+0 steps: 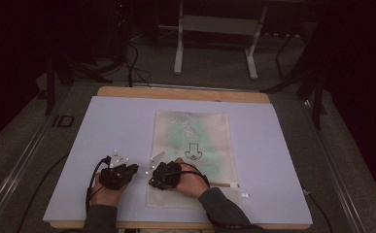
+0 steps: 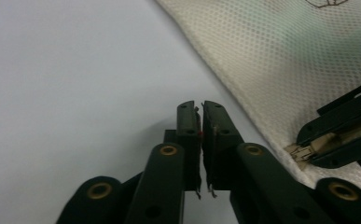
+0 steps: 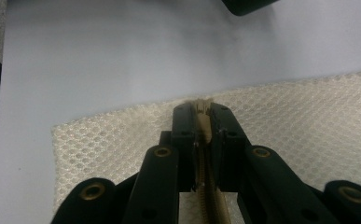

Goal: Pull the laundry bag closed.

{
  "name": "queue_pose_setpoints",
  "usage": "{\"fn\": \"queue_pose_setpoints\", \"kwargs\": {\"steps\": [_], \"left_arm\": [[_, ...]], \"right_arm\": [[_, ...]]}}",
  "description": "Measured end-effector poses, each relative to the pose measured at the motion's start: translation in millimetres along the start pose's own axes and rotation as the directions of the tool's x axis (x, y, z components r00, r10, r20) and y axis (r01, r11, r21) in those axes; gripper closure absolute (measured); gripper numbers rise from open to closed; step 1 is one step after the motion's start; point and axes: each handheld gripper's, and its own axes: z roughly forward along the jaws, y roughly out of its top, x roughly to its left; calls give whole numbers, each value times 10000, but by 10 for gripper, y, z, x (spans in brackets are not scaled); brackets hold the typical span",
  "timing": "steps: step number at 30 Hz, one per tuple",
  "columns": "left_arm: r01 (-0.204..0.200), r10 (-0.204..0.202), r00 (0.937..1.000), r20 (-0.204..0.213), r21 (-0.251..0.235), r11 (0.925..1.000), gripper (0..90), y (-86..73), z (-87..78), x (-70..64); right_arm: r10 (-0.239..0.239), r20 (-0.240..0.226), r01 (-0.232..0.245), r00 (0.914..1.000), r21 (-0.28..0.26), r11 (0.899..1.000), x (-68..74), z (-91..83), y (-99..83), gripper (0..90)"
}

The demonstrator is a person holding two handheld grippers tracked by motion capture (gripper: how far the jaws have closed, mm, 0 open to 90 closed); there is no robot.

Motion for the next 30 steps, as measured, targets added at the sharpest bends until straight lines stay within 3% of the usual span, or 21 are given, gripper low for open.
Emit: {"fn": "queue_pose_setpoints", "kwargs": {"steps": [17, 23, 25, 30], "left_arm": [[9, -1, 9955, 943, -81, 10000, 888, 64, 128, -119], [-222, 221, 9935, 1119, -6, 9998, 885, 89, 163, -172], [-511, 507, 9914, 1203, 6, 9987, 884, 102, 177, -223], [-603, 573, 9905, 1249, 203, 9980, 885, 104, 203, -243]], "right_arm": [[-19, 184, 22, 9998, -165, 9999, 31, 1, -27, 818], [-3, 251, 8, 9997, -180, 9998, 40, -2, -34, 817], [20, 275, -14, 9996, -213, 9998, 43, -3, -40, 817], [23, 324, -14, 9995, -261, 9997, 51, -2, -45, 818]]}}
